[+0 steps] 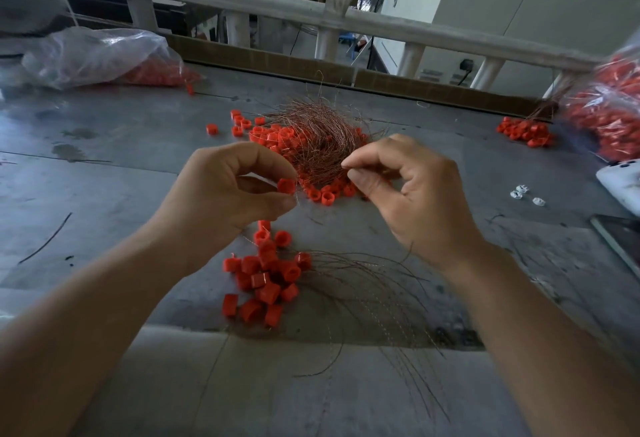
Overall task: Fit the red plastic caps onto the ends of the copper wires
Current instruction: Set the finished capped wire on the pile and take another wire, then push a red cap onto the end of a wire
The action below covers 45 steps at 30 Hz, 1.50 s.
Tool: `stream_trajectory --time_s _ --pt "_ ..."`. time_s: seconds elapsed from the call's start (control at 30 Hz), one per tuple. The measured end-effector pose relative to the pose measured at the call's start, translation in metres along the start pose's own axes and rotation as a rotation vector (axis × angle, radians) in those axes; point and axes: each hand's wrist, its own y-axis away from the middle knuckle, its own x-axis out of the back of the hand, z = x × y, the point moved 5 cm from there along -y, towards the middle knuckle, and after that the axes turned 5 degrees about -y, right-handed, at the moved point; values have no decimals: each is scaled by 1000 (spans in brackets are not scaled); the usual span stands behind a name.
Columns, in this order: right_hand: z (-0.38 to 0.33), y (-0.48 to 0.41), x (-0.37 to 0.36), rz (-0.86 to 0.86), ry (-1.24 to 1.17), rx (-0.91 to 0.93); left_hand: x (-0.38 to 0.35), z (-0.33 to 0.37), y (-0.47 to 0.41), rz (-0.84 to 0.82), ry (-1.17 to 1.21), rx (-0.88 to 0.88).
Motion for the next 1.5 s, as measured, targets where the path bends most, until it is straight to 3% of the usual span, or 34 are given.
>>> stream_trajectory --time_s 0.2,0.47,1.03,1.23,1.5 --pt "-15 2 -4 -44 5 69 -4 4 2 -36 25 -9" --pt "-15 3 -8 -64 -20 28 -8 6 2 -73 113 -19" --pt "-14 7 -23 -199 -127 -71 -11 9 5 -56 52 -103" --pt "-12 8 -23 -211 -106 -100 -12 11 6 -56 116 -105" --pt "-11 5 -11 -147 -135 -171 -14 10 6 -192 373 -35"
